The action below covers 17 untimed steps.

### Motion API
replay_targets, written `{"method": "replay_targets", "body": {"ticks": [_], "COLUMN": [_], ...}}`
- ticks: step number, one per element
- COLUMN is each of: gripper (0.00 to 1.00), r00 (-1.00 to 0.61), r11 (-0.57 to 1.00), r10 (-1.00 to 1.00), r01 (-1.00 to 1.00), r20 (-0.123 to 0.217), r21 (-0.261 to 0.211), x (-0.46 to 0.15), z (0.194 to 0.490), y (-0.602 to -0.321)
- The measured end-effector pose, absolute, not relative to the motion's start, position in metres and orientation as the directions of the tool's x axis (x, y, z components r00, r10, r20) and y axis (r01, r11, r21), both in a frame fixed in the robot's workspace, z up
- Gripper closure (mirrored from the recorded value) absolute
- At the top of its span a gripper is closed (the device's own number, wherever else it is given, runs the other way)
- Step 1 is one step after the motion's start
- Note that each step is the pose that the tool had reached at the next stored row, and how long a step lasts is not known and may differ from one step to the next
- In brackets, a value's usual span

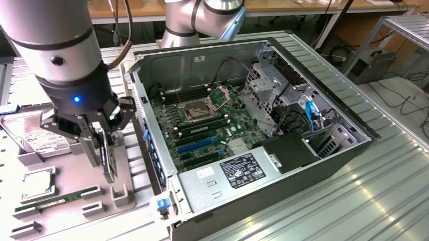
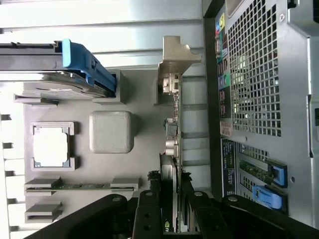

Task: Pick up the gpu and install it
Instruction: 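Pick up the gpu and move the gpu toward the slot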

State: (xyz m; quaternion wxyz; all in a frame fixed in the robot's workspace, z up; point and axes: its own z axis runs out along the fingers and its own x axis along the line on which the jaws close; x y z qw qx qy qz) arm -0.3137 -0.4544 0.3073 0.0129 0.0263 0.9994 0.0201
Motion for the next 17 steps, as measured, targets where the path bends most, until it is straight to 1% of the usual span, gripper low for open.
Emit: {"method": "replay_targets", "body": {"ticks": [2, 7, 17], "gripper": [0.74, 0.74, 0.74], "r00": [-0.998, -0.998, -0.999], "r11": [0.998, 0.998, 0.998], "r10": [0.053, 0.05, 0.04], "r01": [0.052, 0.049, 0.039], "r20": [-0.025, -0.025, -0.023], "r21": [0.041, 0.041, 0.044], "x": [-0.314, -0.313, -0.304], "z": [0.317, 0.358, 0.406], "y": [-0.454, -0.455, -0.457]}}
